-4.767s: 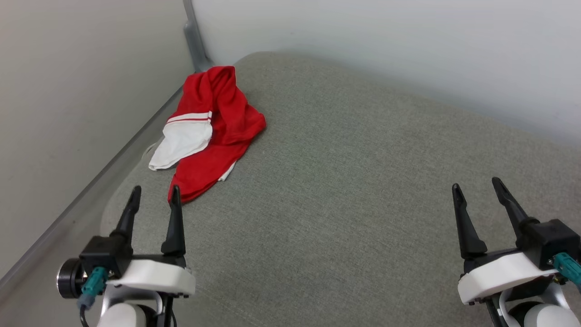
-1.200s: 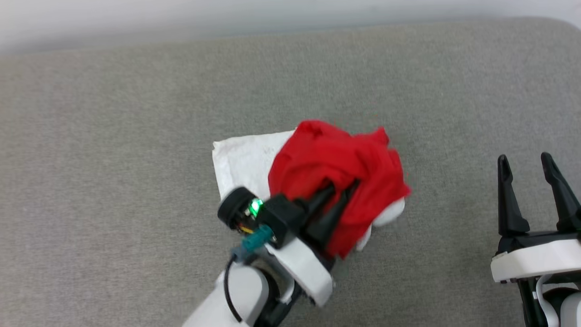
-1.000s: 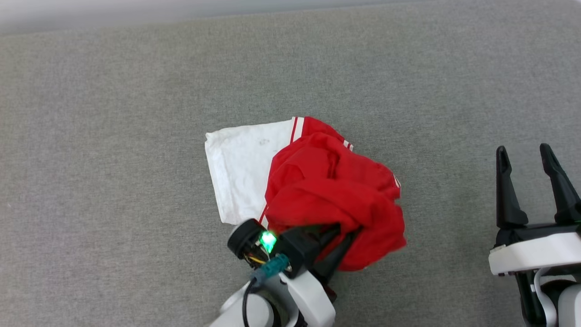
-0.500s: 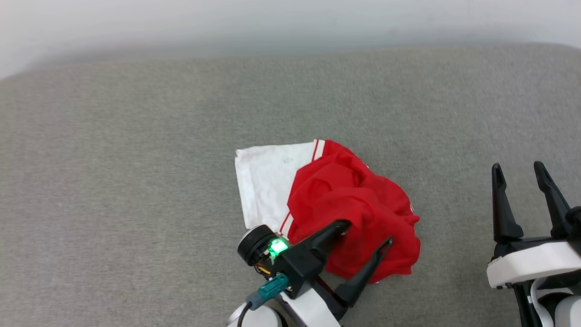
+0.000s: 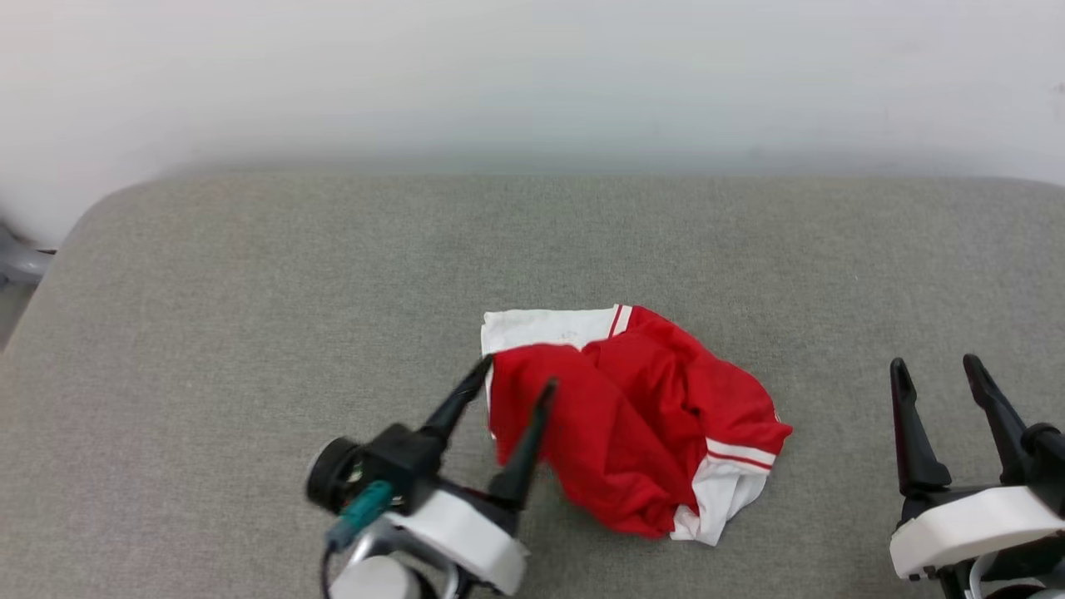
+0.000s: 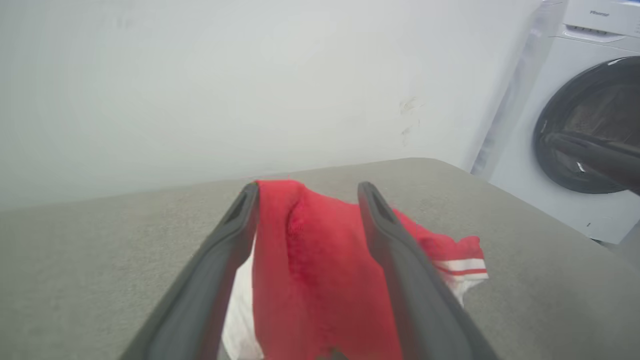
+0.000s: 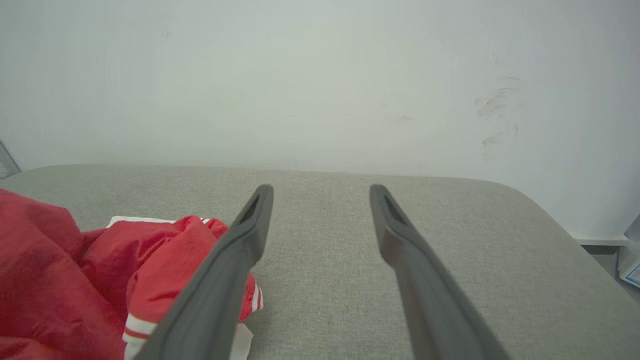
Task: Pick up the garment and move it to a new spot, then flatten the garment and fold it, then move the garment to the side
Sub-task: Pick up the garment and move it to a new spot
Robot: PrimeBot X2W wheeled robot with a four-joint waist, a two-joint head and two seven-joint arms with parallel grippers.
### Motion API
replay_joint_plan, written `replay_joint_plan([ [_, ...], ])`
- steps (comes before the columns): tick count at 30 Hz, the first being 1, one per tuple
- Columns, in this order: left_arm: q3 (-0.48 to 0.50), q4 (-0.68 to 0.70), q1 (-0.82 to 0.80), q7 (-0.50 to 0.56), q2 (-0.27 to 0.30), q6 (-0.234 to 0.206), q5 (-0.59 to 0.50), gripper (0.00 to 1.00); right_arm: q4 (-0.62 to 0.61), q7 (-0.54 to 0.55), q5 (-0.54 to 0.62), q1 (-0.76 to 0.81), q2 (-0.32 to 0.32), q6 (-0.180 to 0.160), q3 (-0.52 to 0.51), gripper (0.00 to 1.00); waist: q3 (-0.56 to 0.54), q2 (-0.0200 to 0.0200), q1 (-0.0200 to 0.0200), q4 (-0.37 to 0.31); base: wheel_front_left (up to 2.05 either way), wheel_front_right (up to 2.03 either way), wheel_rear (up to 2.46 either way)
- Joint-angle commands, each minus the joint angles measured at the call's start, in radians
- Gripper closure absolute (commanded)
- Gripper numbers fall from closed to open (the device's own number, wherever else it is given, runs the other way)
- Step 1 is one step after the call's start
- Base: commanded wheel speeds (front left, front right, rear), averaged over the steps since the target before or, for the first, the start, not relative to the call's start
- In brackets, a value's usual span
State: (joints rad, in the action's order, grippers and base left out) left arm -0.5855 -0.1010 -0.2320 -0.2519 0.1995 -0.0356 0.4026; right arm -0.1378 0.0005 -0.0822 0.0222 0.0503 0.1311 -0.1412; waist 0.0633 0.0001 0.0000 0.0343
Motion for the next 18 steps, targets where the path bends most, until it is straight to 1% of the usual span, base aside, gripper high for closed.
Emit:
replay_joint_plan([
  [1, 0.030, -0.009, 0.031, -0.007, 0.018, -0.023, 0.012, 0.00, -0.006, 0.005, -0.006, 0.022, 0.000, -0.001, 0.000, 0.00, -0.018, -0.0001, 0.0000, 0.005, 0.00, 0.00, 0.00],
  [6, 0.104, -0.023, 0.093, -0.007, 0.075, -0.074, 0.037, 0.00, -0.019, 0.015, -0.010, 0.052, 0.000, -0.001, -0.005, 0.00, -0.040, -0.0001, 0.0000, 0.012, 0.00, 0.00, 0.00],
  [12, 0.182, -0.010, 0.159, -0.009, 0.129, -0.126, 0.063, 0.00, -0.033, 0.028, -0.017, 0.087, 0.000, -0.001, -0.013, 0.00, -0.068, -0.0001, 0.0000, 0.027, 0.00, 0.00, 0.00],
  [15, 0.214, 0.003, 0.182, -0.010, 0.146, -0.142, 0.072, 0.00, -0.035, 0.031, -0.019, 0.102, 0.000, -0.001, -0.016, 0.00, -0.080, -0.0001, 0.0000, 0.031, 0.00, 0.00, 0.00],
  [18, 0.224, 0.013, 0.196, -0.011, 0.156, -0.146, 0.075, 0.00, -0.041, 0.036, -0.022, 0.115, 0.000, -0.001, -0.017, 0.00, -0.089, -0.0001, 0.0000, 0.031, 0.00, 0.00, 0.00],
])
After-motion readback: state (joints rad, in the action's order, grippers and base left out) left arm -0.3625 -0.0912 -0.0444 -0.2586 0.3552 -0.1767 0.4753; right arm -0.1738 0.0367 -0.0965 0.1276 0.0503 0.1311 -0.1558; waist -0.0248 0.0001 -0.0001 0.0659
